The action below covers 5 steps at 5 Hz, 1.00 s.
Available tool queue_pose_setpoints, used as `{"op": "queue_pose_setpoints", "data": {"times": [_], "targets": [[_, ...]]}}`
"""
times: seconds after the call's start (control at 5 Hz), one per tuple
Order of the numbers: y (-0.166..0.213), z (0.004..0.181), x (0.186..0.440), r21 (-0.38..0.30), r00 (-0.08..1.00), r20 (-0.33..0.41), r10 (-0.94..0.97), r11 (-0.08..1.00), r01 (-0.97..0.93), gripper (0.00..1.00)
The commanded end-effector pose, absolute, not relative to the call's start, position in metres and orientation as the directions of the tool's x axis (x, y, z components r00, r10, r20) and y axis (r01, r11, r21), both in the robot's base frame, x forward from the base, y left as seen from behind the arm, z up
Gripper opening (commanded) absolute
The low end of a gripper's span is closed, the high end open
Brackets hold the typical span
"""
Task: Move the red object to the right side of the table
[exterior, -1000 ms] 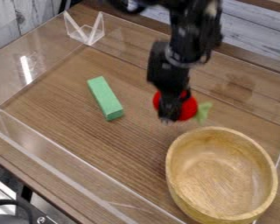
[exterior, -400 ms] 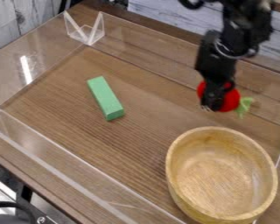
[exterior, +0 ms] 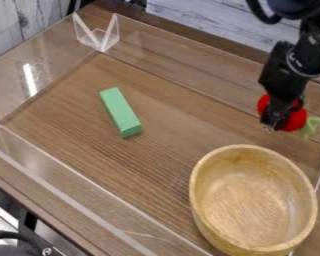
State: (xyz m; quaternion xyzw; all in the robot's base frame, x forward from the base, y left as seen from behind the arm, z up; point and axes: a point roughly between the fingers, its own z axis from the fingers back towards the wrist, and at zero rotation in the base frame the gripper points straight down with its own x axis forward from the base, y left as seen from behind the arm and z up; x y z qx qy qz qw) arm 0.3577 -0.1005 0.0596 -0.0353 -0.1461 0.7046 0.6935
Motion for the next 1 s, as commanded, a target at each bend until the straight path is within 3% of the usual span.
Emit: {"op": "queue_pose_setpoints", "data": {"times": [0.0, 0.6, 0.8], "targets": [[-0.092, 0.079, 0.372, -0.331, -0.014, 0.147, 0.989, 0.036, -0.943, 0.0], [-0.053, 0.078, 0.375, -0.383, 0.047, 0.198, 0.979, 0.122, -0.916, 0.0], [-0.05, 0.076, 0.374, -0.383, 0.117, 0.227, 0.967, 0.199, -0.902, 0.0]]}}
